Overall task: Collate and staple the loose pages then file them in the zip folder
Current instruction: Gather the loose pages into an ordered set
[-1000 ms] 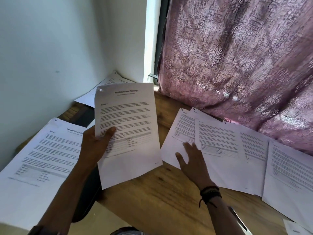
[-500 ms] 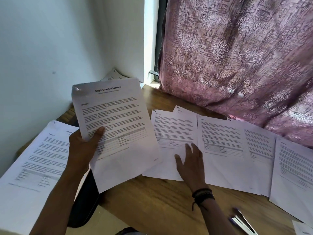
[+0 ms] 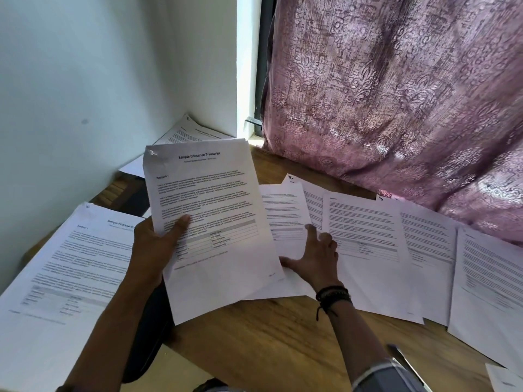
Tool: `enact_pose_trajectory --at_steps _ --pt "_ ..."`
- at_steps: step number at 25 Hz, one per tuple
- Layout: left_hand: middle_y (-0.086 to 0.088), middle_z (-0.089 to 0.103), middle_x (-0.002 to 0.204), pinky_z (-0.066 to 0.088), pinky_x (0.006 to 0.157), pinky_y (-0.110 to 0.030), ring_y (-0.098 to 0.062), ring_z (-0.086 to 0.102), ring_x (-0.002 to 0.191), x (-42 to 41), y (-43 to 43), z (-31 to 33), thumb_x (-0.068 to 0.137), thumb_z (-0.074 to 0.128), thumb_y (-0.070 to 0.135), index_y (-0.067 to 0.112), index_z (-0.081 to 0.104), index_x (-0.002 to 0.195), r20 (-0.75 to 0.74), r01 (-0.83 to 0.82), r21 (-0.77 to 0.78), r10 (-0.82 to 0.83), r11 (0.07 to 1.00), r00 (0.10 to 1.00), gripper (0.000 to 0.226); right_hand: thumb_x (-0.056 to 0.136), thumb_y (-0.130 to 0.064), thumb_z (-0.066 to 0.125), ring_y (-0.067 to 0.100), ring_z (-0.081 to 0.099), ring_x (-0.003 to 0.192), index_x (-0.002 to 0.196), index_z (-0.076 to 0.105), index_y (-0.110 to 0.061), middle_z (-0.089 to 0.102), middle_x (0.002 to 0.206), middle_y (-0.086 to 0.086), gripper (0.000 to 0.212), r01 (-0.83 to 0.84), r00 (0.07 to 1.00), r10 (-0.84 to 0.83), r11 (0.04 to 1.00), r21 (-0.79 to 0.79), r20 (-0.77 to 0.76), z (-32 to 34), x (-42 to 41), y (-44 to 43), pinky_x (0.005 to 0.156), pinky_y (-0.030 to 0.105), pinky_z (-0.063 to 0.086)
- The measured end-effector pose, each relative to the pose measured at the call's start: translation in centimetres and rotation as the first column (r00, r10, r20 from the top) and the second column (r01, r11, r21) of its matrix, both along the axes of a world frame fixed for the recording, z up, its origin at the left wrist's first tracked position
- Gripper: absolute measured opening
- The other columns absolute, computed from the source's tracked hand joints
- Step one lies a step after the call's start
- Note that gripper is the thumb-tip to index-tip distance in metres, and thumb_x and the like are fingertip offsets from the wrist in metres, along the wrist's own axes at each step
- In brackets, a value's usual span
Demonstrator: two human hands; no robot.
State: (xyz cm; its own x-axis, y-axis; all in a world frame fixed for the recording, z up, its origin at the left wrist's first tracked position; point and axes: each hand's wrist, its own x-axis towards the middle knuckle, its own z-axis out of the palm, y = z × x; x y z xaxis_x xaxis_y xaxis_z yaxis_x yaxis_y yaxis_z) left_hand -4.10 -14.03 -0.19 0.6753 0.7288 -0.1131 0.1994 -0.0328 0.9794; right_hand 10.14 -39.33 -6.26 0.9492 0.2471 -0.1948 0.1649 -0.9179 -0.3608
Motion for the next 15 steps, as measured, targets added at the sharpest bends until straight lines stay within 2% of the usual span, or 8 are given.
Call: enact_pose_trajectory --at_steps 3,6,8,10,12,15 --pt "0.005 0.069 0.09 0.052 0.061 -0.027 -0.014 0.067 0.078 -0.4 0.0 0.1 0.078 0.069 0.038 0.029 0.059 0.088 0.013 0.012 0.009 -0.012 1.0 1.0 0.016 0.055 -0.058 0.088 0.037 0.041 0.12 0.141 0.024 -0.018 0.038 0.13 0.019 0.114 0.027 0.996 -0.022 0.998 0.059 -0.086 0.4 1.1 0.4 0.098 0.043 0.042" --pt "0.006 0.068 0.089 0.05 0.057 -0.021 -0.013 0.067 0.077 -0.8 -0.1 0.1 0.084 0.068 0.027 0.028 0.059 0.089 0.034 -0.001 -0.014 0.001 1.0 0.999 0.011 0.057 -0.049 0.09 0.036 0.046 0.117 0.137 0.028 -0.018 0.047 0.125 0.017 0.106 0.047 0.994 -0.034 0.991 0.127 -0.104 0.2 1.5 0.4 0.094 0.04 0.041" --pt "0.007 0.069 0.087 0.051 0.059 -0.023 -0.014 0.068 0.078 -1.0 -0.1 -0.1 0.085 0.068 0.024 0.027 0.059 0.089 0.05 -0.005 -0.041 0.007 0.999 0.999 0.01 0.07 -0.037 0.085 0.036 0.051 0.111 0.133 0.034 -0.017 0.057 0.116 0.012 0.083 0.048 0.999 -0.05 0.984 0.174 0.008 -0.2 1.5 0.2 0.09 0.039 0.04" --pt "0.012 0.072 0.079 0.051 0.061 -0.024 -0.012 0.069 0.077 -1.3 -0.1 -0.5 0.084 0.069 0.025 0.027 0.061 0.09 0.059 -0.01 -0.084 0.015 0.996 0.998 0.011 0.079 -0.013 0.075 0.03 0.06 0.093 0.125 0.043 -0.012 0.064 0.093 0.006 0.056 0.044 0.991 -0.082 0.95 0.309 0.11 -0.3 1.3 -0.1 0.086 0.038 0.044" --pt "0.02 0.073 0.075 0.052 0.059 -0.02 -0.008 0.07 0.072 -1.3 -0.3 -0.8 0.084 0.069 0.024 0.028 0.061 0.091 0.06 0.007 -0.11 0.0 0.994 0.998 0.012 0.084 -0.002 0.069 0.022 0.06 0.078 0.121 0.051 -0.006 0.06 0.076 0.0 0.042 0.094 0.99 -0.132 0.895 0.437 0.057 0.1 1.3 -0.3 0.081 0.037 0.05" --pt "0.019 0.073 0.077 0.054 0.054 -0.016 -0.005 0.072 0.071 -1.2 -0.8 -0.9 0.084 0.069 0.022 0.025 0.062 0.092 0.086 0.032 -0.154 -0.019 0.987 0.996 0.011 0.088 -0.006 0.069 0.019 0.064 0.091 0.117 0.066 -0.005 0.068 0.097 0.002 0.029 0.13 0.991 -0.12 0.813 0.567 -0.055 1.4 1.5 -1.1 0.085 0.033 0.052"
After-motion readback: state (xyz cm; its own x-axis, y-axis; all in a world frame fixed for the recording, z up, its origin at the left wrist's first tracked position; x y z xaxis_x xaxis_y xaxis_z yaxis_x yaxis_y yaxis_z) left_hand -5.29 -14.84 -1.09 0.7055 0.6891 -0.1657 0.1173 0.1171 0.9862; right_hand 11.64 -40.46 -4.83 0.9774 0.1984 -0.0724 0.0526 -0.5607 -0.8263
